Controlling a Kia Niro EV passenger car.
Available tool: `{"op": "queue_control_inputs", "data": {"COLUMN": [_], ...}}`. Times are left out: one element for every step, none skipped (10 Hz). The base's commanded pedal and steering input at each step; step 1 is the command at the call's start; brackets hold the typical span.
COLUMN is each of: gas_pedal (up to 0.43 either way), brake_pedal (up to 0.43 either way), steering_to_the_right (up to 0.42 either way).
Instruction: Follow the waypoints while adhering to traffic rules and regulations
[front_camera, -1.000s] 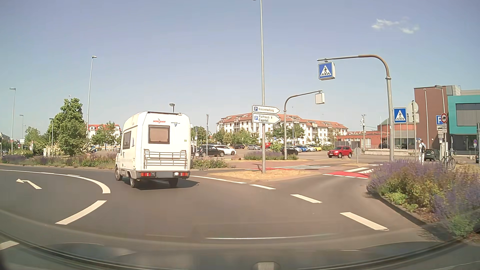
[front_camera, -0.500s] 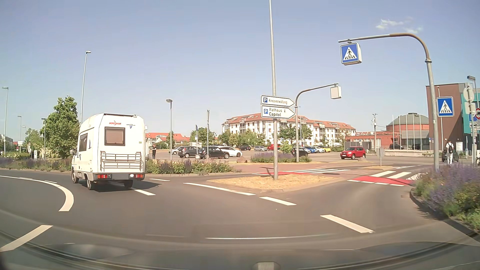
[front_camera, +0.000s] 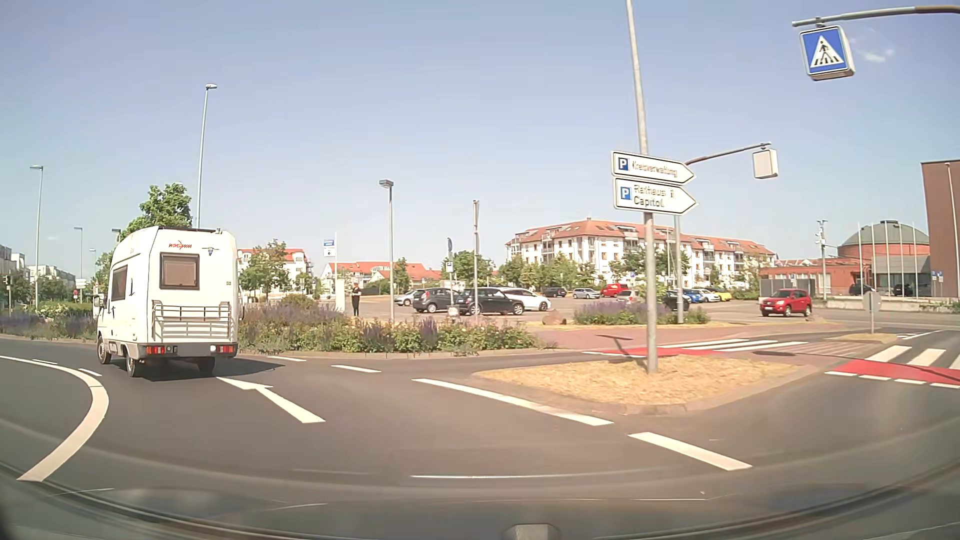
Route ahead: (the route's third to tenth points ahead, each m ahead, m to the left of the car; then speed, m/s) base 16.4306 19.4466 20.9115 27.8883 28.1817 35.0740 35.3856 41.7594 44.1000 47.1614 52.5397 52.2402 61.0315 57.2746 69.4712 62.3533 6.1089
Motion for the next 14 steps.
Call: {"op": "queue_control_inputs", "data": {"gas_pedal": [0.02,0.02,0.02,0.028,0.028,0.028,0.039,0.059,0.059,0.067,0.087,0.098,0.098,0.11], "brake_pedal": [0.0,0.0,0.0,0.0,0.0,0.0,0.0,0.0,0.0,0.0,0.0,0.0,0.0,0.0], "steering_to_the_right": [-0.232,-0.243,-0.255,-0.27,-0.289,-0.298,-0.299,-0.299,-0.299,-0.299,-0.3,-0.301,-0.313,-0.325]}}
